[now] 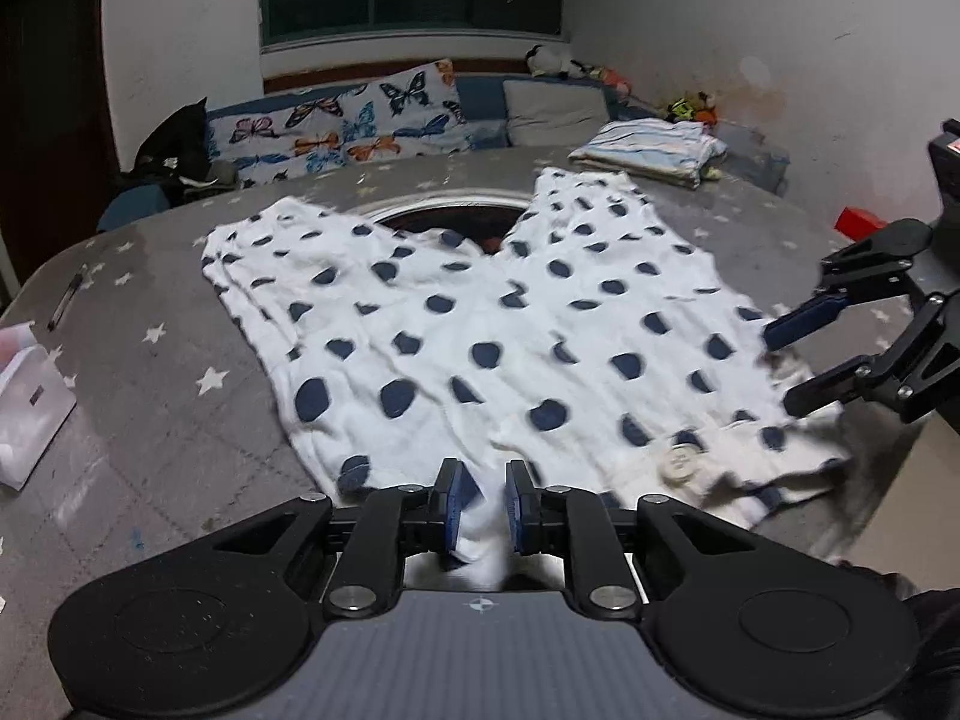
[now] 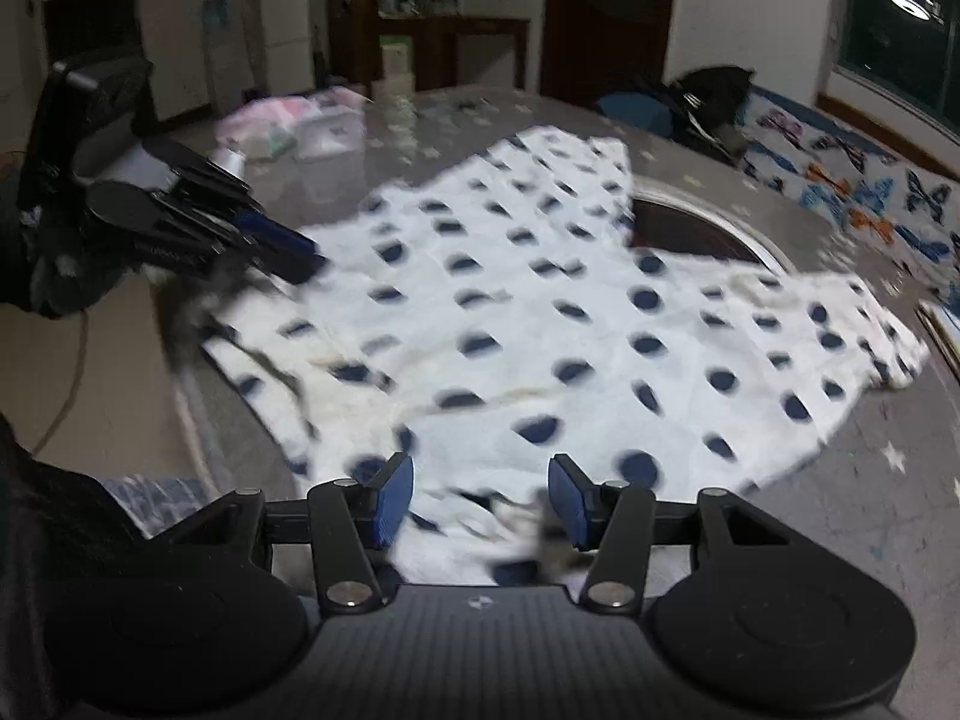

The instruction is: Fold clothes

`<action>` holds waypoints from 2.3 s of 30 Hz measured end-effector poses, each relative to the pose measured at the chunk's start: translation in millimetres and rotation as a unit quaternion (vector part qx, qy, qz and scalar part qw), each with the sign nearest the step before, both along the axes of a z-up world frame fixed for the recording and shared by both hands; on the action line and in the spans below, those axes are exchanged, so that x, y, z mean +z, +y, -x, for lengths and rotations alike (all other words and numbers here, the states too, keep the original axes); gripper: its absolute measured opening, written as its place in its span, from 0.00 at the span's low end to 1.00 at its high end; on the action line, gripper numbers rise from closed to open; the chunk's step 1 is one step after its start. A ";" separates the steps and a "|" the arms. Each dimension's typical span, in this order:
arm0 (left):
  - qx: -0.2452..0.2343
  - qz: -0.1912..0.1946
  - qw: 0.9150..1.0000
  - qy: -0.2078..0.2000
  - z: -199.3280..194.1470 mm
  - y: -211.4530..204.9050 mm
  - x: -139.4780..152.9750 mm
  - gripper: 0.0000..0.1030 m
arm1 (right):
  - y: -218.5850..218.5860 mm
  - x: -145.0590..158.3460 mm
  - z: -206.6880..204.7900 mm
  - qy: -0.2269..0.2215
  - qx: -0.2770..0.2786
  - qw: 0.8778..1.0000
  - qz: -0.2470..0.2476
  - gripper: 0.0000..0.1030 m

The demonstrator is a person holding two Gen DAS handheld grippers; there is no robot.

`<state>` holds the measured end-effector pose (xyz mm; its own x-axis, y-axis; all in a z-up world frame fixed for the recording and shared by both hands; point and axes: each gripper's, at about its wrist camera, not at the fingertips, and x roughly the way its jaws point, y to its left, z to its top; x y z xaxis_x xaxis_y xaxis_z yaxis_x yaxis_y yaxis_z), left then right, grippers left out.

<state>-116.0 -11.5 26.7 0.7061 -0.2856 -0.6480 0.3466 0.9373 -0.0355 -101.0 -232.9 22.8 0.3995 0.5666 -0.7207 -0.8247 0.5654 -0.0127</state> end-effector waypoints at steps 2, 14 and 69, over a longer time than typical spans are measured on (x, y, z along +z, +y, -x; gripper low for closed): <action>-0.008 0.009 1.000 -0.003 5.9 -3.6 4.8 0.26 | 10.1 2.8 6.2 -0.001 0.021 1.000 -0.007 0.49; -0.037 0.006 0.999 0.001 40.2 -16.2 -0.3 0.39 | 56.8 -19.1 17.4 -0.019 0.059 0.998 0.009 0.30; -0.090 -0.003 0.995 -0.047 28.6 -32.5 26.7 0.14 | 31.8 -16.3 55.3 -0.076 0.100 0.989 0.074 0.07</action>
<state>-144.6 -44.0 53.4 0.7019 -0.4095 -0.5829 0.5106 0.8597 0.0109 -156.3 -201.0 6.4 0.4004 0.5387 -0.7413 -0.9022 0.3732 -0.2160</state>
